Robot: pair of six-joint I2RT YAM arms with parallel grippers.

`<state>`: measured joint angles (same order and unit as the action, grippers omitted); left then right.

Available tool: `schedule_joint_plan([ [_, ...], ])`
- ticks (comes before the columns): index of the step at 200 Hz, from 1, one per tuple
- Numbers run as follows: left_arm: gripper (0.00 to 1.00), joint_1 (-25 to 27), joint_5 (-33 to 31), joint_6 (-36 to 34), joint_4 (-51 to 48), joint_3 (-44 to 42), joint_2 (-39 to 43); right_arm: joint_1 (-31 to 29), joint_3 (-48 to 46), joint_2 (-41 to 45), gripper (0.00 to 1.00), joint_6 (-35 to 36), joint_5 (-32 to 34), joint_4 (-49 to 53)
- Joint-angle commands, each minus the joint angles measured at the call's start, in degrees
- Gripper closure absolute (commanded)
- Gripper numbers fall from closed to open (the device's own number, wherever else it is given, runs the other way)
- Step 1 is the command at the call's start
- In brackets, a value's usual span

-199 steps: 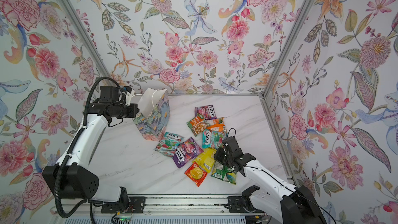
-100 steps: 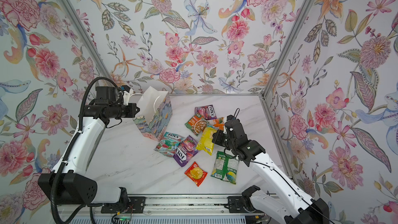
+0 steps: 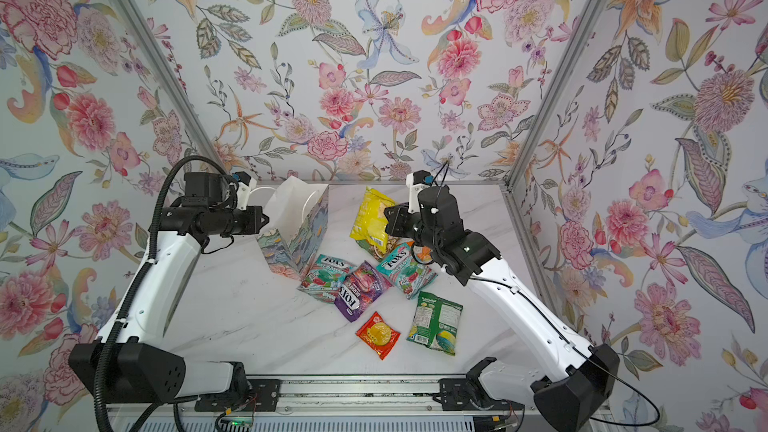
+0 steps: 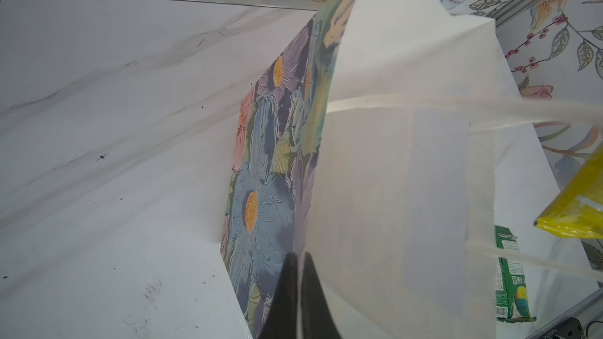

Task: Place the snacks into the paper bag
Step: 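Lift the yellow chip bag with the right gripper toward the paper bag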

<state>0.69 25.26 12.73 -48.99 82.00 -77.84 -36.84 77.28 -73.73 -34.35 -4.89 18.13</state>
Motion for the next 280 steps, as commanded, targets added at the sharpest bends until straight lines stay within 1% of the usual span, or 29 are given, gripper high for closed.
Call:
schedule_joint_plan([
  [1, 1.0, -0.4, -0.4, 0.8, -1.0, -1.5, 1.9, -2.9, 7.7, -3.5, 1.0, 4.4, 0.6, -4.1],
  [23, 1.0, -0.4, 0.4, 0.9, -0.9, -1.9, 2.2, -4.5, 16.7, -8.4, 1.0, 6.5, 1.0, -2.7],
  [57, 1.0, -0.4, 0.6, 0.8, 0.6, -2.4, 2.3, -6.9, 27.3, -15.4, 1.0, 8.9, 2.2, -2.4],
  [94, 1.0, -0.4, 0.9, 1.0, 2.6, -3.6, 1.5, -9.2, 47.2, -29.3, 1.0, 11.2, 3.1, 4.2],
  [117, 1.0, -0.4, 1.3, 1.3, 3.5, -3.6, 1.4, -10.2, 59.3, -37.6, 1.0, 11.4, 4.0, 8.6],
  [136, 1.0, -0.4, 1.6, 1.3, 3.5, -3.2, 1.3, -11.0, 66.5, -43.0, 1.0, 10.9, 4.8, 11.9],
  [159, 1.0, -0.4, 1.6, 1.5, 4.2, -4.0, 1.4, -12.1, 66.3, -44.5, 1.0, 11.2, 6.0, 12.2],
  [170, 1.0, -0.5, 1.6, 1.5, 4.2, -4.0, 1.3, -12.7, 65.0, -44.6, 1.0, 11.4, 7.7, 12.2],
  [208, 1.0, -0.4, 0.6, 1.1, 4.0, -3.7, 1.0, -13.3, 59.7, -42.7, 1.0, 10.7, 9.8, 12.5],
  [252, 1.0, -0.5, -0.5, 0.6, 3.4, -2.7, -0.1, -13.7, 54.9, -40.3, 1.0, 9.7, 10.2, 12.4],
  [280, 1.0, -0.9, -1.1, 0.6, 3.7, -2.5, -0.4, -13.8, 52.6, -39.0, 1.0, 10.5, 10.5, 11.9],
])
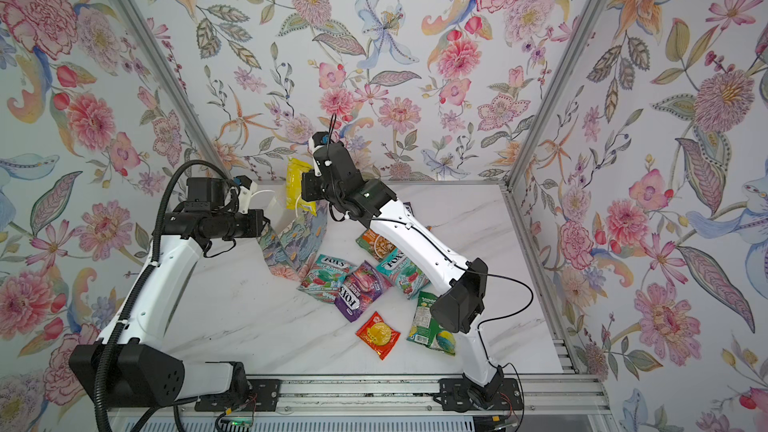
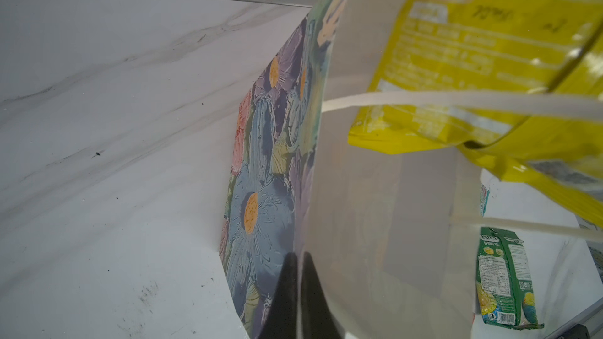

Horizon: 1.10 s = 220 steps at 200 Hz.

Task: Place the snacks into the paper bag
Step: 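Lift the yellow chip bag with the right gripper toward the paper bag, then hold the yellow chip bag above the paper bag's opening with the right gripper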

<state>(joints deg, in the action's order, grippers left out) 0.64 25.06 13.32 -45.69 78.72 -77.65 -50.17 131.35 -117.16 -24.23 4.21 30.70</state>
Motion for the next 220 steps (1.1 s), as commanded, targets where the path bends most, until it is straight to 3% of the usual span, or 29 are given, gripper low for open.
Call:
schedule_joint_plan([
  [1, 1.0, -0.9, -0.9, 0.0, 0.4, 0.8, -0.6, -0.5, -1.4, 4.4, 1.0, 0.4, 1.4, -0.7],
  [57, 1.0, -1.4, -0.1, 0.1, 1.3, 1.0, -0.3, -0.5, -2.0, 4.7, 1.0, 1.5, 2.7, -1.2],
  [140, 1.0, -1.4, 2.8, -1.2, 0.6, 1.7, -1.4, 0.8, 12.7, -4.3, 1.0, 3.4, 2.0, -1.3],
  [220, 1.0, -1.4, 2.2, -1.2, 0.4, 2.0, -1.6, 0.7, 12.2, -7.4, 1.0, 3.7, 6.0, -3.8],
])
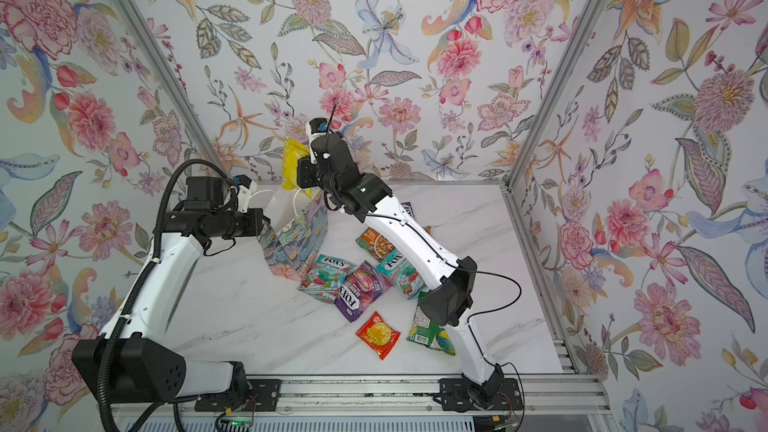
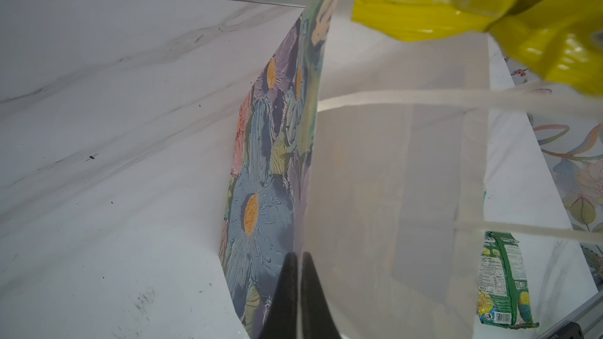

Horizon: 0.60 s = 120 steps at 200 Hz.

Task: Place the snacks into the paper bag
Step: 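Hold the yellow chip bag above the paper bag's opening with the right gripper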

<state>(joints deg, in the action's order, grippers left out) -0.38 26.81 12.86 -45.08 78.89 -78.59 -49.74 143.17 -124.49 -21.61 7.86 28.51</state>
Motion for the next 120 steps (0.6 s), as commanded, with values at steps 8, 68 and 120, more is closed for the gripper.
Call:
schedule_joint_plan([
  [8, 1.0, -0.4, 0.3, -0.7, -0.3, 1.8, -0.7, 0.2, -0.5, 0.3, 1.0, 1.5, 3.3, -1.6],
  [68, 1.0, -0.4, 0.5, -0.8, -0.2, 2.8, -1.7, 0.3, -0.6, -0.7, 1.0, 3.0, 5.0, -1.7],
  [120, 1.0, -0.4, 1.1, -1.3, -0.3, 2.3, -1.5, 0.4, 1.7, -2.9, 1.0, 2.5, 5.7, -3.2],
])
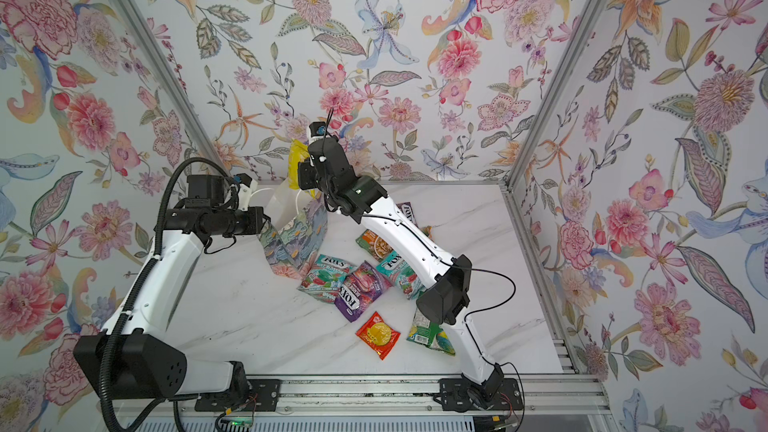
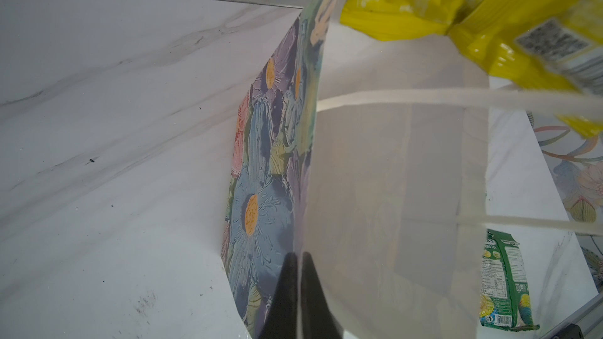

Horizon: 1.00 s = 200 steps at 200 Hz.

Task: Place the snacks into the paper bag
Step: 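Hold the yellow chip bag above the paper bag's opening with the right gripper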

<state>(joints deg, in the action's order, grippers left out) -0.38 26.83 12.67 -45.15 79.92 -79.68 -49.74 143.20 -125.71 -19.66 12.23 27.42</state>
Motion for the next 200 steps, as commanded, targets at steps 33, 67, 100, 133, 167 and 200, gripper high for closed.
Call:
schedule_joint_plan([
  [33, 1.0, -0.4, 1.4, -0.9, -0.2, 1.5, -0.3, 0.4, 1.6, -2.5, 1.0, -1.3, 1.5, -3.7],
  [67, 1.0, -0.4, 1.6, -0.9, -0.2, 1.5, -0.3, 0.2, 1.6, -3.8, 1.0, -2.9, 1.0, -5.2],
  [100, 1.0, -0.4, 1.9, -0.8, -0.1, 1.4, -0.4, -0.1, 1.6, -4.6, 1.0, -4.7, 0.4, -6.4],
  [133, 1.0, -0.4, 2.0, -0.9, -0.1, 1.5, -0.7, -0.4, 1.6, -4.7, 1.0, -6.7, -0.4, -7.2],
  [167, 1.0, -0.4, 2.2, -0.7, 0.1, 1.7, -0.8, -1.2, 1.6, -4.7, 1.0, -7.3, 0.0, -7.8],
  [200, 1.0, -0.4, 2.5, -0.6, 0.3, 1.7, -0.8, -1.9, 1.5, -5.5, 1.0, -8.2, 0.5, -8.0],
])
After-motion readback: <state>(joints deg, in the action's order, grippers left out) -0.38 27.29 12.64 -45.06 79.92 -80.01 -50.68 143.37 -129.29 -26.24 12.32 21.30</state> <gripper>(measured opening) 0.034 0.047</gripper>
